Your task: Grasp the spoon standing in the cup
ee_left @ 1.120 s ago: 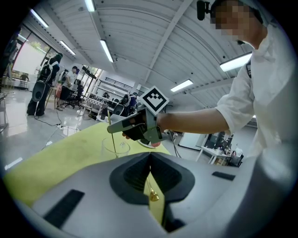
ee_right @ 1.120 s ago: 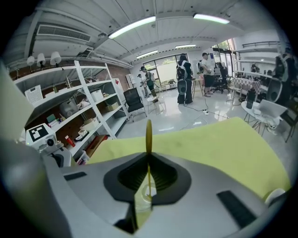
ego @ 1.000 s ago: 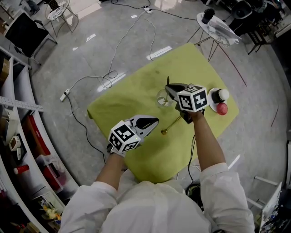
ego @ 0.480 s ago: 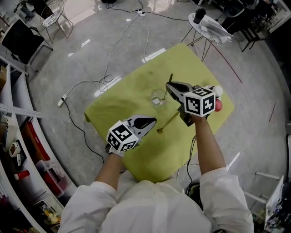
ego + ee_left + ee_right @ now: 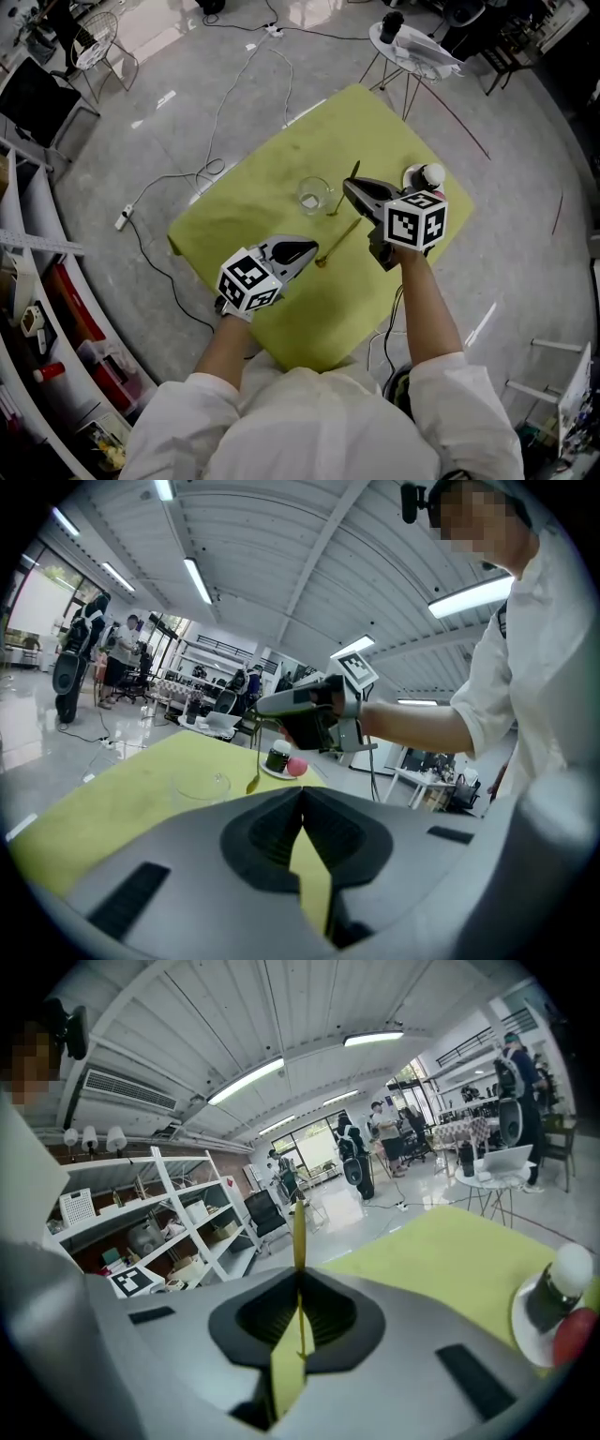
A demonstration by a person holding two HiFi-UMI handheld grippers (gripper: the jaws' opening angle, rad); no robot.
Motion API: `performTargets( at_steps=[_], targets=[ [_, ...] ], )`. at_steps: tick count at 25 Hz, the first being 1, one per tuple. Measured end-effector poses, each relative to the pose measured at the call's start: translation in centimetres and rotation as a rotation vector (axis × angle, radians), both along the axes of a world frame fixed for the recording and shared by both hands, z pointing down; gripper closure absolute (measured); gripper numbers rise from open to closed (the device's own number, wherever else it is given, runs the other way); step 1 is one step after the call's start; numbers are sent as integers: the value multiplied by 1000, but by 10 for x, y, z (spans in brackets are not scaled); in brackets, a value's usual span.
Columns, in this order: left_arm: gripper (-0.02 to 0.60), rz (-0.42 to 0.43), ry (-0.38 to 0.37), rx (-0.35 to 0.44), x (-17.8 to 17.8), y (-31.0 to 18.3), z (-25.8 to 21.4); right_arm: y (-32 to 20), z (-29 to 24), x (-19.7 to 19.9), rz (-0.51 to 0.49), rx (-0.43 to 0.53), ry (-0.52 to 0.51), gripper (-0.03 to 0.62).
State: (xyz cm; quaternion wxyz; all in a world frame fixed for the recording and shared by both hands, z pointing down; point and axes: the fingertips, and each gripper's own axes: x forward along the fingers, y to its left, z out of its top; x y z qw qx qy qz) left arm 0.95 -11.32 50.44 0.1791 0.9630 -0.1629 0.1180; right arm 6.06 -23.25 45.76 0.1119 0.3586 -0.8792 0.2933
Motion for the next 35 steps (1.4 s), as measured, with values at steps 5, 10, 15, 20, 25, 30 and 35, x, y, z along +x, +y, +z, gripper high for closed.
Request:
performTargets(
  at_steps=[5,10,15,20,25,30,35],
  targets=[
    [578,21,-6,3,5,8,1,25,31,9,41,-79,-30,580],
    [577,35,-18,4,6,12,2,47,64,16,81,-168,-64,580],
    [577,51,-30,5,6,16,4,69,89,19,118,-241,-96,580],
    [578,63,-34,4,7,19,5,84,113,22,157,-315,-111,580],
    [577,76,-33,4,11,21,5,95,133,29,206,-398,-120,580],
    [577,84,-32,5,13,22,5,100,145,36,241,-450,-146,580],
    [577,82,-33,4,13,22,5,98,149,42,254,-456,-119,579]
  ],
)
